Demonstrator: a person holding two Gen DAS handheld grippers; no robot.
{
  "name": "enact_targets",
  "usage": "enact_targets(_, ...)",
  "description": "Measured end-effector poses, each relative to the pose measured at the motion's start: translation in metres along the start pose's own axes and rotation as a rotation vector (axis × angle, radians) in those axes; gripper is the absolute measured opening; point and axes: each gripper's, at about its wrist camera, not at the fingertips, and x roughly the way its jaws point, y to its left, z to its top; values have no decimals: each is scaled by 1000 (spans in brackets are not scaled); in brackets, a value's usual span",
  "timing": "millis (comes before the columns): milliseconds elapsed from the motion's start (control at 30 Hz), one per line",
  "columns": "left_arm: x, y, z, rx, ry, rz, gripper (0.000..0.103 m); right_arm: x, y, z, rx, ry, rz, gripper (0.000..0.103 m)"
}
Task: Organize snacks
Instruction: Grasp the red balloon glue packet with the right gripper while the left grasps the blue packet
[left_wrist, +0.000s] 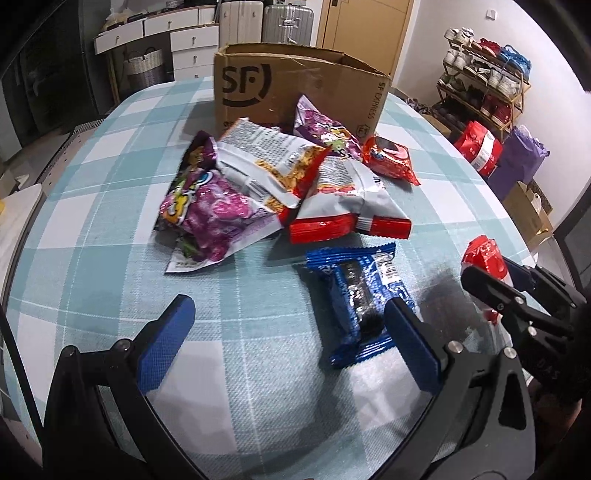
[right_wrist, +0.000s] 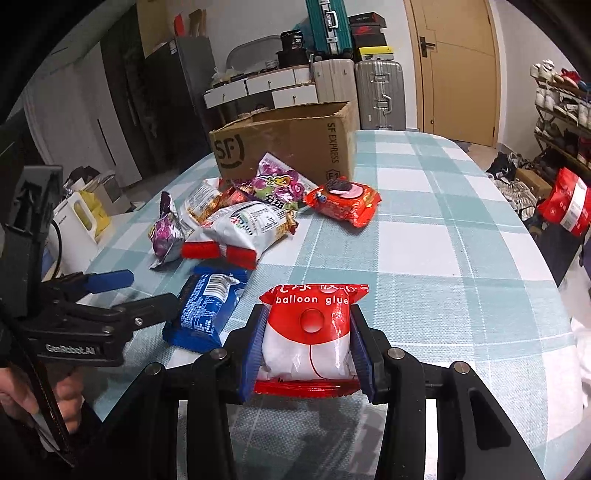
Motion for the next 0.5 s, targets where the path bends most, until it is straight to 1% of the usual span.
enact_targets(500, 23, -25, 12, 32, 28, -24, 102, -9, -13, 1, 25, -22, -10, 43)
